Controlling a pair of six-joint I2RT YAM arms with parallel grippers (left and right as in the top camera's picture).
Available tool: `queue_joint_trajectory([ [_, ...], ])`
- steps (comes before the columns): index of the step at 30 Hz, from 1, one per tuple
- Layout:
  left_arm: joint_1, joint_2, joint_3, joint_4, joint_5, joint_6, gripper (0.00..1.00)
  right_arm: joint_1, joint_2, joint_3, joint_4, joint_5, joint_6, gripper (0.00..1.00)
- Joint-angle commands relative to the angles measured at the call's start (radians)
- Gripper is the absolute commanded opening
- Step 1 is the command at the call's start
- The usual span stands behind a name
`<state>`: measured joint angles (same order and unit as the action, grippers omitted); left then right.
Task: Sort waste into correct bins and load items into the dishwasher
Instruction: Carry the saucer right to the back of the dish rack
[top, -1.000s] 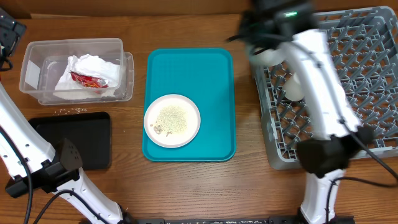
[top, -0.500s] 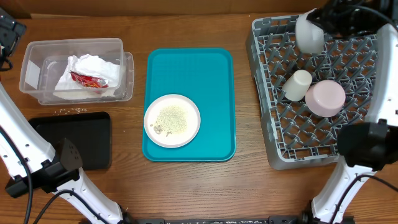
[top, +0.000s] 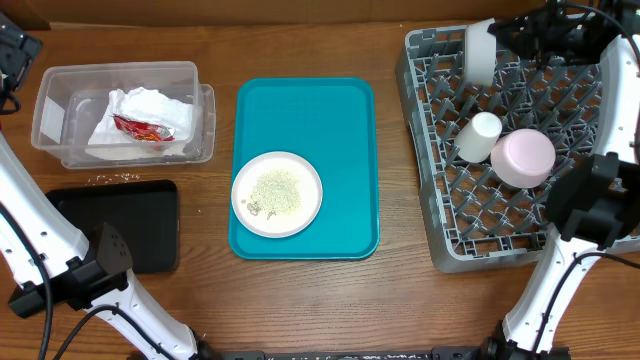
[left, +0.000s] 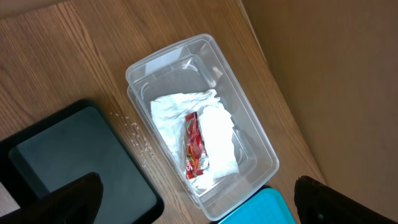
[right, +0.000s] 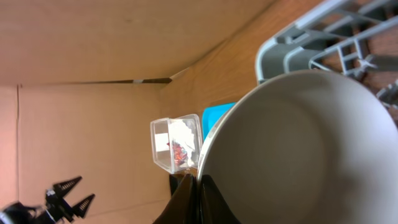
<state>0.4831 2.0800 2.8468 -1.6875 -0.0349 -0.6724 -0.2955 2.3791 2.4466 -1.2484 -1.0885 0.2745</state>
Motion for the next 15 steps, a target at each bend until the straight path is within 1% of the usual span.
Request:
queue_joint_trajectory([
  [1,-0.006,0.013,0.000,-0.002,-0.010,0.022,1.00,-0.017,0.025,0.006,0.006,-0.019,0.044,0.04],
  [9,-0.006,0.013,0.000,-0.002,-0.010,0.022,1.00,-0.025,0.060,-0.005,-0.026,-0.016,0.045,0.04],
  [15,-0.006,0.013,0.000,-0.002,-0.010,0.022,1.00,-0.048,0.060,-0.005,-0.013,-0.091,0.044,0.04],
])
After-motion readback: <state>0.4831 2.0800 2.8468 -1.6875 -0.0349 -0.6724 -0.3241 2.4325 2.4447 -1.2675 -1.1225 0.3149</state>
